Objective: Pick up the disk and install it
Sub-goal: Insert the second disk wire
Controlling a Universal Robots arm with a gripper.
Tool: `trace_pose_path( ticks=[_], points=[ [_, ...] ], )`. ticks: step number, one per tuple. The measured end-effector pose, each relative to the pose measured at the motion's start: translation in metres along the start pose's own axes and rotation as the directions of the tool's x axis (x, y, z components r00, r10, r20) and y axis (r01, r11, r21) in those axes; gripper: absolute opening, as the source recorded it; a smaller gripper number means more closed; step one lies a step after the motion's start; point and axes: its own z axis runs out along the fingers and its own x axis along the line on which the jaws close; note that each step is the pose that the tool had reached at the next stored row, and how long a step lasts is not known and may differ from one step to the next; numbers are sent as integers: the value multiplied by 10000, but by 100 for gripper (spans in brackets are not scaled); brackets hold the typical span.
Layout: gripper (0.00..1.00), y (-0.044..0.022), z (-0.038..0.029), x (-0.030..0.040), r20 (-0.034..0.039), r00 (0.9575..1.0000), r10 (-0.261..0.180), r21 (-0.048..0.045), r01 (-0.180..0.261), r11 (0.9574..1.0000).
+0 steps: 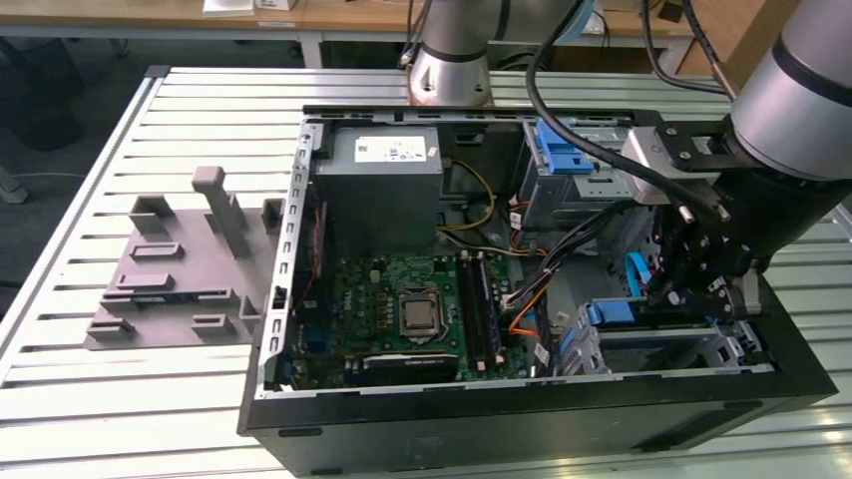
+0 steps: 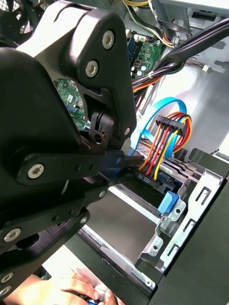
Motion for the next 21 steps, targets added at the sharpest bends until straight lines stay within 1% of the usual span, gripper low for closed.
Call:
trace_pose_path(
  ticks=[4,8,9,11,12,14,15,21],
  points=[
    [22,0,10,0,1,10000,0,-1,0,10000],
    [22,0,34,1,0,10000,1,-26,-1,10000],
    [22,0,50,-1,30,10000,2,-28,-2,10000],
    [24,0,54,1,20,10000,1,-32,-1,10000],
    [29,-1,46,1,3,10000,1,-32,-1,10000],
    [29,-1,43,1,9,10000,1,-32,-1,10000],
    [35,-1,37,1,7,10000,2,-32,-2,10000],
    [35,-4,-32,-1,15,10000,2,-32,-2,10000]
  ],
)
